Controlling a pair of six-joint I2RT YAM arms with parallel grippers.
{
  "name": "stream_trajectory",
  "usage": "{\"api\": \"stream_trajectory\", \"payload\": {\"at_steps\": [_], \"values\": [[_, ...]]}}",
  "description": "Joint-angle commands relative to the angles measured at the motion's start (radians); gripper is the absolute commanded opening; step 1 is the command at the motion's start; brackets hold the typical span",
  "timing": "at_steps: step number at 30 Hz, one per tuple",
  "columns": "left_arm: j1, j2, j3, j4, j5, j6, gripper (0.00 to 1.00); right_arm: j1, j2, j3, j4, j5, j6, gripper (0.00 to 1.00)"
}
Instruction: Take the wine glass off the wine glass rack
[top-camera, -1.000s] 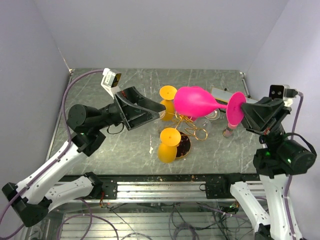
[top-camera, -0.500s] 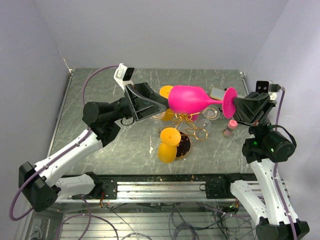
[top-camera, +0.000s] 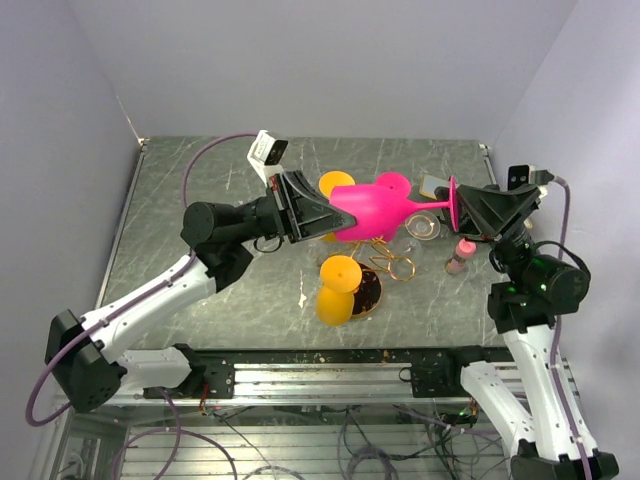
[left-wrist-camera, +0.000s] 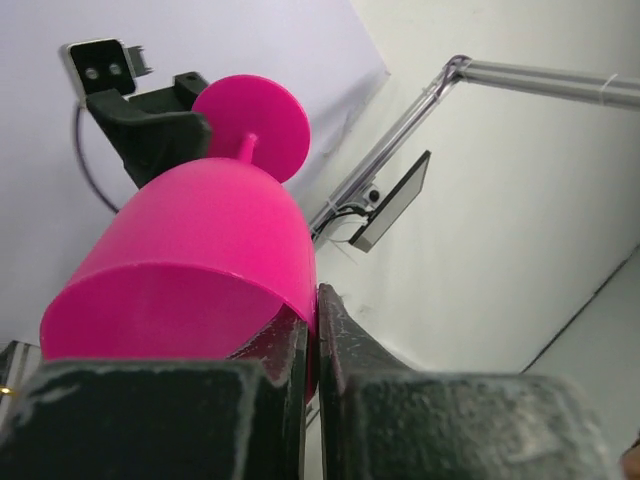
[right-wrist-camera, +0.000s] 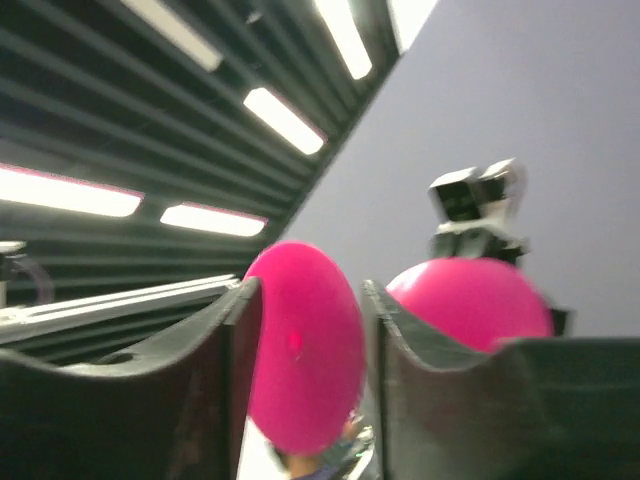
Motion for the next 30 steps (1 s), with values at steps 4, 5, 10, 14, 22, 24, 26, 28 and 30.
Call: {"api": "stream_trajectory", "payload": {"at_steps": [4, 5, 10, 14, 22, 24, 26, 28, 30], "values": [[-0.004, -0.153, 0.079, -0.474, -0.067, 0.368, 0.07, -0.002, -0.134, 0.246, -0.813, 0.256, -0.680, 0.68], [-0.004, -0.178, 0.103, -0.578, -0.101, 0.433, 0.07, -0.002, -0.149, 0.279, -0.907, 0.331, -0.763, 0.70], [-0.004, -0.303, 0.256, -1.152, -0.431, 0.735, 0.07, -0.001, -0.211, 0.364, -1.257, 0.698, -1.056, 0.73], [-0.004, -0.348, 0.365, -1.482, -0.766, 0.851, 0.07, -0.001, -0.232, 0.385, -1.392, 0.890, -1.189, 0.74], [-0.004, -0.149, 0.602, -2.073, -1.223, 0.964, 0.07, -0.001, -0.253, 0.359, -1.456, 0.948, -1.347, 0.73], [-0.003, -0.048, 0.638, -2.168, -1.347, 1.002, 0.07, -0.002, -0.252, 0.348, -1.463, 0.955, -1.364, 0.72], [0.014, 0.041, 0.667, -2.254, -1.484, 0.978, 0.07, -0.002, -0.245, 0.341, -1.466, 0.949, -1.385, 0.72], [0.104, 0.098, 0.668, -2.241, -1.466, 1.010, 0.07, -0.001, -0.228, 0.341, -1.476, 0.937, -1.397, 0.72], [0.241, 0.125, 0.638, -2.128, -1.264, 1.120, 0.07, -0.001, -0.215, 0.343, -1.484, 0.923, -1.401, 0.72]]}}
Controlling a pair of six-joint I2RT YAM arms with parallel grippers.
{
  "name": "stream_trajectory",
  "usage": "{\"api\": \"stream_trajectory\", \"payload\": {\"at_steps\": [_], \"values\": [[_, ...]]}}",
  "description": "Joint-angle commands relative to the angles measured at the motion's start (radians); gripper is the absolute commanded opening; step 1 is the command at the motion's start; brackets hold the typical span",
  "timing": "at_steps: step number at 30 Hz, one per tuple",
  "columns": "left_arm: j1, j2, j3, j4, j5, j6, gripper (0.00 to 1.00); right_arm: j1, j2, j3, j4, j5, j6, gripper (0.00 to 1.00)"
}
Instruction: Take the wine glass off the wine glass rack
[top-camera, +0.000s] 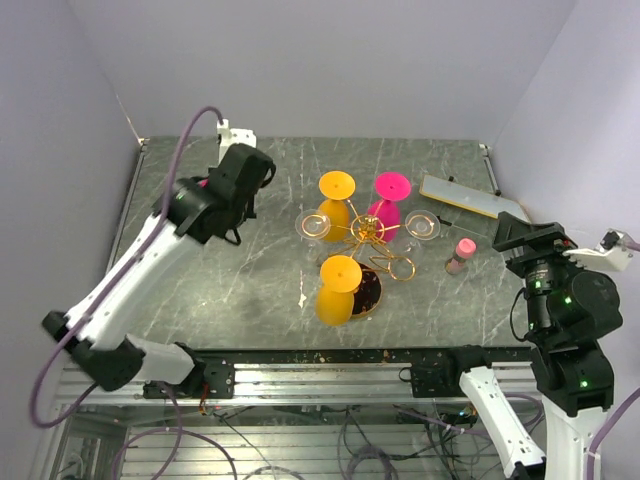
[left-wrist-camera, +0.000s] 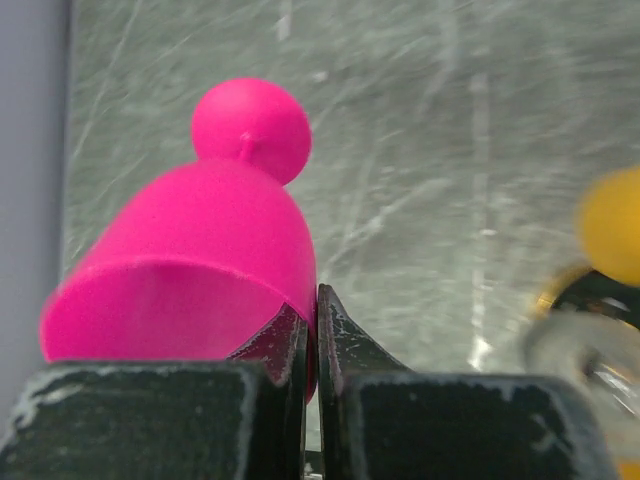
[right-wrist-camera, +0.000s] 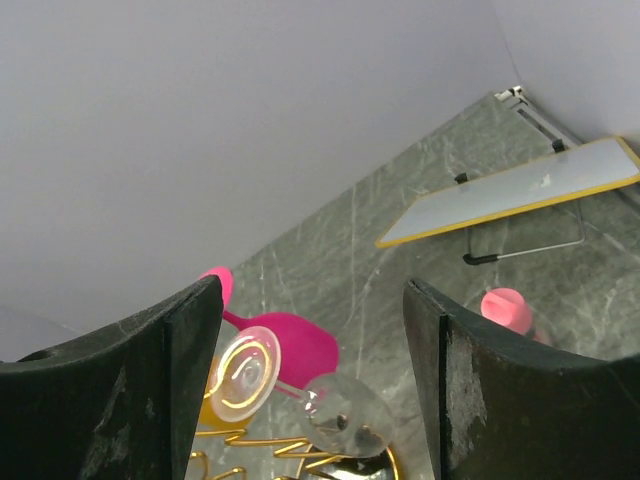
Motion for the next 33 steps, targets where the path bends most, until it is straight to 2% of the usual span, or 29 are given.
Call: {"api": "stream_trajectory", "payload": {"at_steps": [1, 4, 11, 16, 24, 27, 31, 33], "values": [[0.231, 0.055, -0.022, 0.013, 0.140, 0.172, 0.07, -0.001, 0.028, -0.004, -0.028, -0.003, -0.056, 0.72], [0.322, 0.192, 0.023, 0.057, 0.340, 0.197, 0.07, -0.001, 0.033, -0.011, -0.033, -0.015, -0.045, 0.72], [0.458, 0.500, 0.217, 0.003, 0.555, 0.273, 0.07, -0.001, 0.043, -0.031, -0.037, -0.054, -0.045, 0.72], [0.482, 0.612, 0.309, -0.045, 0.542, 0.300, 0.07, -0.001, 0.047, -0.051, -0.023, -0.075, -0.048, 0.72], [0.484, 0.709, 0.320, -0.050, 0.557, 0.311, 0.09, -0.001, 0.055, -0.091, 0.024, -0.166, -0.015, 0.72], [0.485, 0.733, 0.311, -0.039, 0.552, 0.311, 0.13, -0.002, 0.049, -0.085, 0.040, -0.185, 0.031, 0.72], [0.485, 0.776, 0.328, -0.058, 0.514, 0.309, 0.13, -0.002, 0.026, -0.089, 0.061, -0.198, 0.115, 0.72], [0.485, 0.783, 0.337, -0.066, 0.502, 0.304, 0.18, -0.002, 0.016, -0.104, 0.079, -0.216, 0.161, 0.72]]}}
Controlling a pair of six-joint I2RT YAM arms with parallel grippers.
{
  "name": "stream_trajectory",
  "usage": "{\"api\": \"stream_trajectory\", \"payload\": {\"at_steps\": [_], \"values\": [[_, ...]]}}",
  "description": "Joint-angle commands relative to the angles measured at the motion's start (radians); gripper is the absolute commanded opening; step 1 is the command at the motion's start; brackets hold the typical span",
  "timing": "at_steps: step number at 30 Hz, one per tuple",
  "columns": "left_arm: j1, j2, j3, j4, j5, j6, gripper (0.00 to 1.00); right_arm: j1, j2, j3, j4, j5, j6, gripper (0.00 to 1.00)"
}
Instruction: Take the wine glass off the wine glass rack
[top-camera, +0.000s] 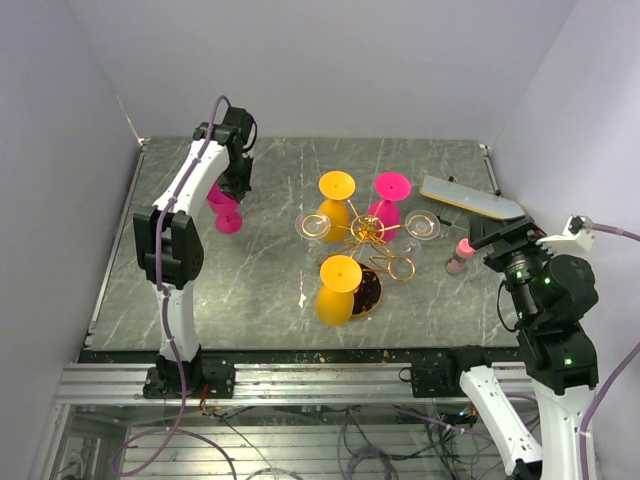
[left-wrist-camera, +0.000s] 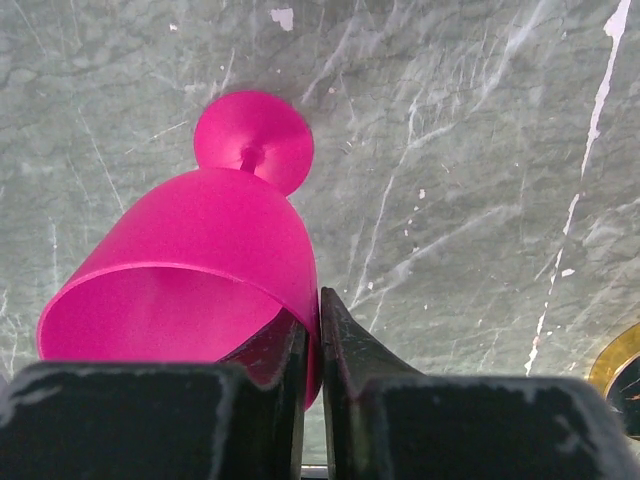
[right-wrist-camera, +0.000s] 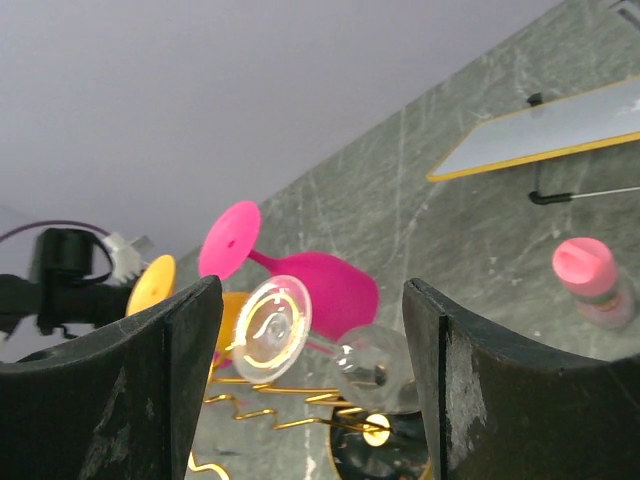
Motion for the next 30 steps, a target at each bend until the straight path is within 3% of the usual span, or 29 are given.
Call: {"api": "stream_trajectory", "payload": {"at_steps": [1, 10, 15, 19, 30], "values": [[0.000, 0.029, 0.033, -0.039, -0.032, 0.004, 0.21, -0.001, -0.027, -0.027, 0.066, -0.049, 0.124, 0.72], [0.000, -0.099, 0.004, -0.001, -0.098, -0.006, 0.45, -0.002, 0.022, -0.118, 0.092, -0.154, 0.312, 0.70], [0.000, -0.200, -0.011, 0.019, -0.046, -0.017, 0.49, -0.001, 0.065, -0.170, 0.132, -0.190, 0.378, 0.70], [-0.001, -0.311, -0.066, 0.053, 0.012, -0.025, 0.61, -0.001, 0.103, -0.196, 0.177, -0.236, 0.373, 0.69], [-0.033, -0.691, -0.335, 0.211, 0.207, -0.099, 0.65, -0.002, 0.160, -0.185, 0.146, -0.297, 0.322, 0.52]]}}
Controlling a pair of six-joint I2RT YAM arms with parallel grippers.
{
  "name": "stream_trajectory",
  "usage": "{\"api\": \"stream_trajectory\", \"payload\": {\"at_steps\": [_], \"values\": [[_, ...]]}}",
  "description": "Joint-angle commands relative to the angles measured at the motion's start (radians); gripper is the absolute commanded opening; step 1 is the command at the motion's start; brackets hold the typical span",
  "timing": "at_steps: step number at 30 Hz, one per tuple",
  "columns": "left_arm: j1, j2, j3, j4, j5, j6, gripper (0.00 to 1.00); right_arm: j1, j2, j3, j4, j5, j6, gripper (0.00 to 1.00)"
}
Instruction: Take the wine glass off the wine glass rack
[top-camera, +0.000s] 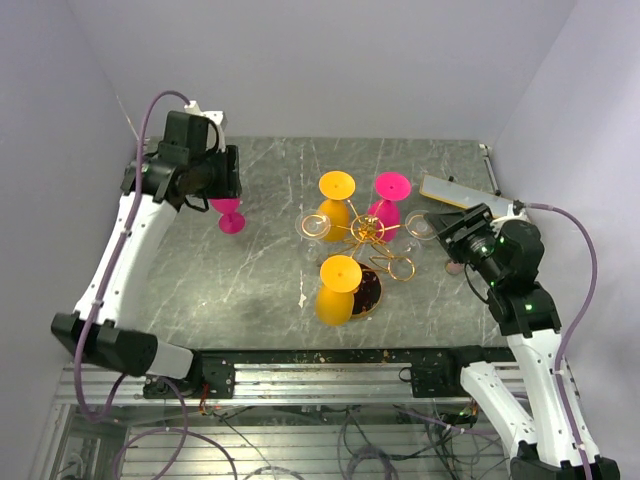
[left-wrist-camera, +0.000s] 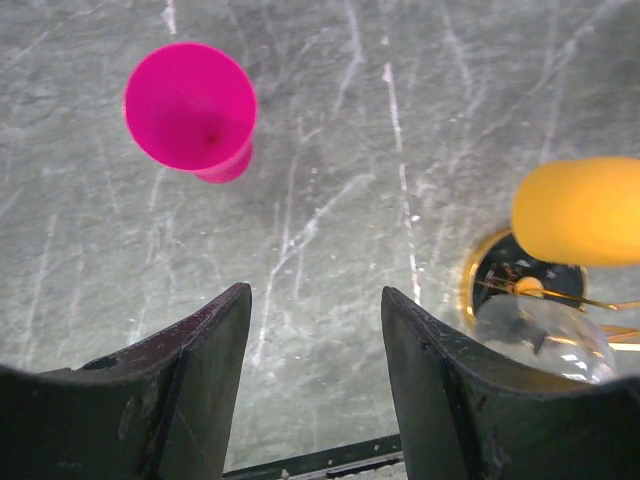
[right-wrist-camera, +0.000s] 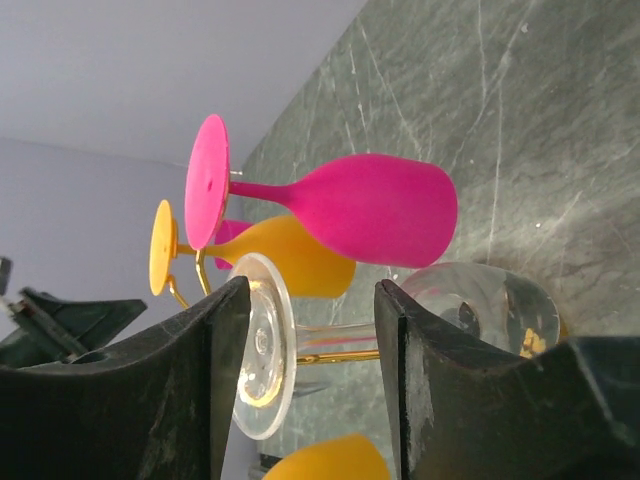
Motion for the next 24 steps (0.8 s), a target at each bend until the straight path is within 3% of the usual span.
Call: {"api": "stream_trajectory", "payload": {"at_steps": [1, 18, 24], "values": [[-0.011, -0.097, -0.066, 0.096, 0.123, -0.051, 0.65, -0.002, 0.000, 0.010, -0.022, -0.010, -0.036, 0.50], [-0.018, -0.193, -0.093, 0.113, 0.174, -0.082, 0.65, -0.002, 0.060, 0.129, -0.155, 0.024, -0.171, 0.16], [-0.019, -0.202, -0.101, 0.106, 0.175, -0.084, 0.65, -0.002, 0.070, 0.185, -0.201, 0.046, -0.202, 0.10]]}}
